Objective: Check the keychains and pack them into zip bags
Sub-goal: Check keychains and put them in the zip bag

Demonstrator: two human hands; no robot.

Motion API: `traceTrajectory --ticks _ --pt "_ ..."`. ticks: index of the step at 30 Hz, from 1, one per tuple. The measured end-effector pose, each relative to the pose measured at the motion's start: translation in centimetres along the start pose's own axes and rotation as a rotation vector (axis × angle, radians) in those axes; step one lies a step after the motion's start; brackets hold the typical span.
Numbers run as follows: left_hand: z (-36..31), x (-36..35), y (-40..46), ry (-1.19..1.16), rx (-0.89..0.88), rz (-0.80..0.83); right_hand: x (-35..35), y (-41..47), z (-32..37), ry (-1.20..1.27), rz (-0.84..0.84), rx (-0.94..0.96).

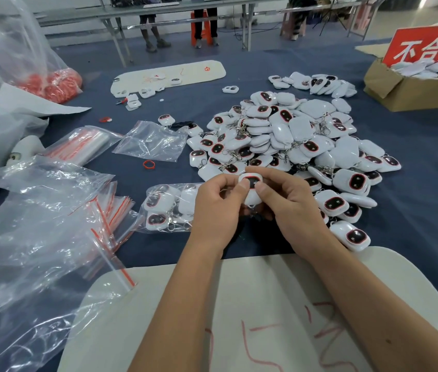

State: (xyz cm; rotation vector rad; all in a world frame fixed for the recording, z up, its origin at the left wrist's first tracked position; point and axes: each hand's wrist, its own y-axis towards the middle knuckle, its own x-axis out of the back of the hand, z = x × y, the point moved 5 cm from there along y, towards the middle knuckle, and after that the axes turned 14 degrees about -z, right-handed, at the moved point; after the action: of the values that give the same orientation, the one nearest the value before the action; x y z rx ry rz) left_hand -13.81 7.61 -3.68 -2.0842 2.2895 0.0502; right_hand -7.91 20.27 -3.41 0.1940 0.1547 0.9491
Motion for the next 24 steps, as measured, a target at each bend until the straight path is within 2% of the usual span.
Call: traceTrajectory --ticks 7,24 --pt "-0.09 -0.29 -0.31 0.059 -0.086 0.087 0.55 0.22 0.00 -0.072 -0.065 0.026" --pt "0.16 0.15 0.05 0.014 -0.071 0.016 0.34 0.20 0.31 -0.076 -0.032 0.023"
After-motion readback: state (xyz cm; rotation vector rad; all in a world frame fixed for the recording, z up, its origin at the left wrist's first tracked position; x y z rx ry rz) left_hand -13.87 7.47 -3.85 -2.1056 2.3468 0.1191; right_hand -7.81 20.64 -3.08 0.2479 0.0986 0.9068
